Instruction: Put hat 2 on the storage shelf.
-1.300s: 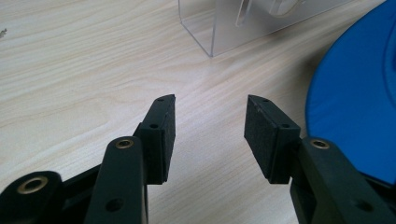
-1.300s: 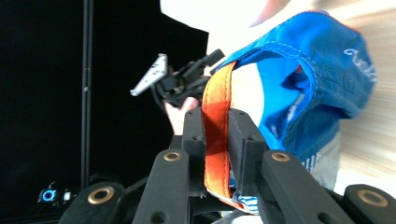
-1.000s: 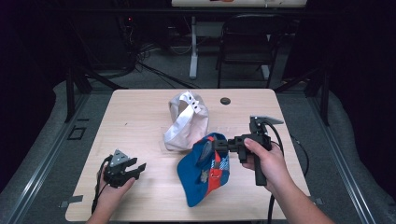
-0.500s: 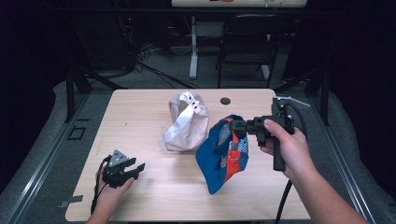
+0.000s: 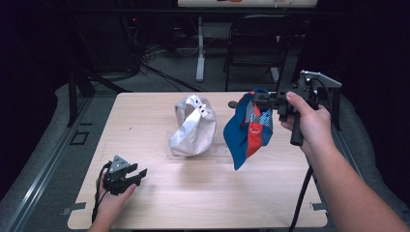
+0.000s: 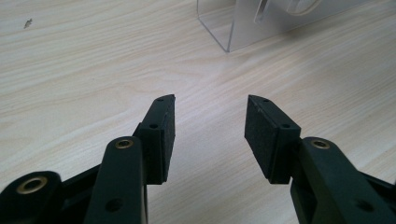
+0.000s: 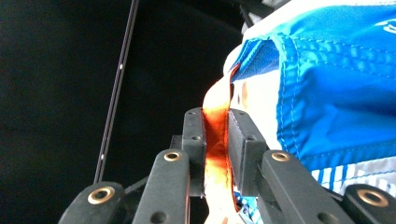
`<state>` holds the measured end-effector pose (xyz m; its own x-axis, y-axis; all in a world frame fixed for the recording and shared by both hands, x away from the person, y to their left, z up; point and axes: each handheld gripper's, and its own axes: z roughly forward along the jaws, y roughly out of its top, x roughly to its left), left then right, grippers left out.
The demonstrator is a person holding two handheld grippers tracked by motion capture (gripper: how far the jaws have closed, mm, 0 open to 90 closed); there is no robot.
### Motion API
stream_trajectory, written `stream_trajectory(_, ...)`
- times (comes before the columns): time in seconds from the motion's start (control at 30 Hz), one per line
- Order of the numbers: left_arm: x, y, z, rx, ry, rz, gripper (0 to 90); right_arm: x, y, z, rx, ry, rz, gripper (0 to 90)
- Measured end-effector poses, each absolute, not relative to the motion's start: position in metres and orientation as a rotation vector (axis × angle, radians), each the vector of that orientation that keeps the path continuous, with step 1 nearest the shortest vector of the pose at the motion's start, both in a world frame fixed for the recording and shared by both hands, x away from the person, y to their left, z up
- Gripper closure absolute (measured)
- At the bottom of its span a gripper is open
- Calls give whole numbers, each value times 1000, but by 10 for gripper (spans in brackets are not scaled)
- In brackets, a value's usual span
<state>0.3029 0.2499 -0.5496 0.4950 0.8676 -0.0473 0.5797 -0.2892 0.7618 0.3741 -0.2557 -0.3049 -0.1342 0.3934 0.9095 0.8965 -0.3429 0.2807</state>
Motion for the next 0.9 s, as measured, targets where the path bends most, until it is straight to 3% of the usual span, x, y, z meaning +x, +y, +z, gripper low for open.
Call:
stream_trajectory(0.33,299,253,-549,2004,1184,490,533,405,-253,-294,-1777,-1388,-1559,780)
stream_trajectory(0.9,299,250,-551,2009,1176,492,534,423,-250,-318,-1870,-1386,-1503,780)
